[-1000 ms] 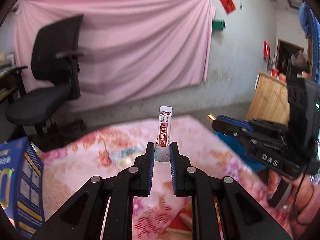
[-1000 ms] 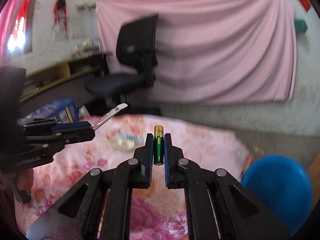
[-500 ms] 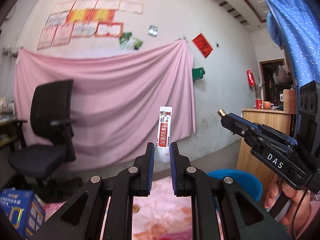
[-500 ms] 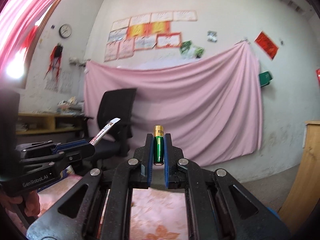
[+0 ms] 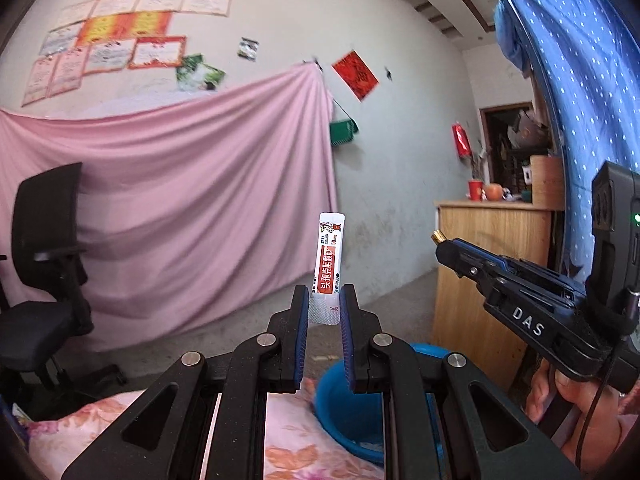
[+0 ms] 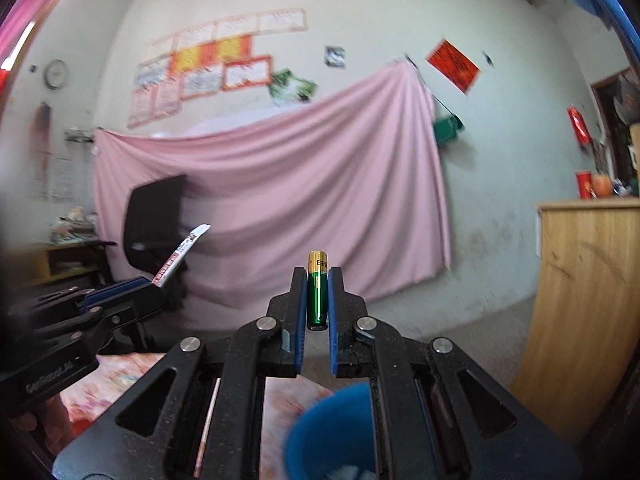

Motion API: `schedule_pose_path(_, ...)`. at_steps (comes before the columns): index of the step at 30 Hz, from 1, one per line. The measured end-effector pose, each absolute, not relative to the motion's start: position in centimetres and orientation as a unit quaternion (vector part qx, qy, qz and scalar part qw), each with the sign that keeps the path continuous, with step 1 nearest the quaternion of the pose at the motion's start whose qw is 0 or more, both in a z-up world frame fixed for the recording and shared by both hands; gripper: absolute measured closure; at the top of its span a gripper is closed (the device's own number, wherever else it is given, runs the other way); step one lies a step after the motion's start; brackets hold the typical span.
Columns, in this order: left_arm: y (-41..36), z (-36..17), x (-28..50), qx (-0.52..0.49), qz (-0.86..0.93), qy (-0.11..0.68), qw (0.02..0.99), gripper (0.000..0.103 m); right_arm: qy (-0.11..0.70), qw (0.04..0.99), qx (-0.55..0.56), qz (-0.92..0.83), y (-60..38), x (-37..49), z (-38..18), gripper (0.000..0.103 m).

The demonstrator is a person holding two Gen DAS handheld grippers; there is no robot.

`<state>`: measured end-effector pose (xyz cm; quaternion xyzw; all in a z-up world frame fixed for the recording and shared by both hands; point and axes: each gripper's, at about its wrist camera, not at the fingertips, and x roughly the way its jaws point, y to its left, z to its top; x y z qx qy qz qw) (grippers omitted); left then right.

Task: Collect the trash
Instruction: 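Carry both items over the blue basin and open both tools to drop them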

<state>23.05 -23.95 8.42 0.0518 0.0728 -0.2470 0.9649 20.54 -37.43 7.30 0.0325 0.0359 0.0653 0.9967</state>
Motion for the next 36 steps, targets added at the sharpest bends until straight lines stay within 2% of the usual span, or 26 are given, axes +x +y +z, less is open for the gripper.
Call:
schedule_pose_path(13, -31.3, 4.1, 30.0, 0.019, -0.287, 0.279, 0.916, 0.091, 0.186, 0.977, 0.095, 0.027, -43.4, 24.1, 3.0, 0.070)
schedule_pose_path(30, -30.5, 1.2, 33.5, -0.008, -0.279, 0.389, 0.878, 0.090, 0.273, 0.953, 0.129, 0.021, -45.2, 27.0, -0.3, 0.069)
schedule_pose_path(32, -30.2, 1.1, 33.7, -0.008, -0.273, 0.393, 0.878, 0.086, 0.275, 0.952, 0.130, 0.022, -45.3, 27.1, -0.4, 0.068)
schedule_pose_path(34, -30.0, 1.1, 33.7, -0.011, -0.271, 0.392, 0.879, 0.076, 0.274, 0.953, 0.128, 0.022, -45.3, 27.1, -0.3, 0.067)
schedule_pose_path(36, -29.6, 1.2, 33.6, -0.016, -0.268, 0.390, 0.881, 0.075, 0.272, 0.954, 0.125, 0.022, -45.2, 27.0, -0.1, 0.064)
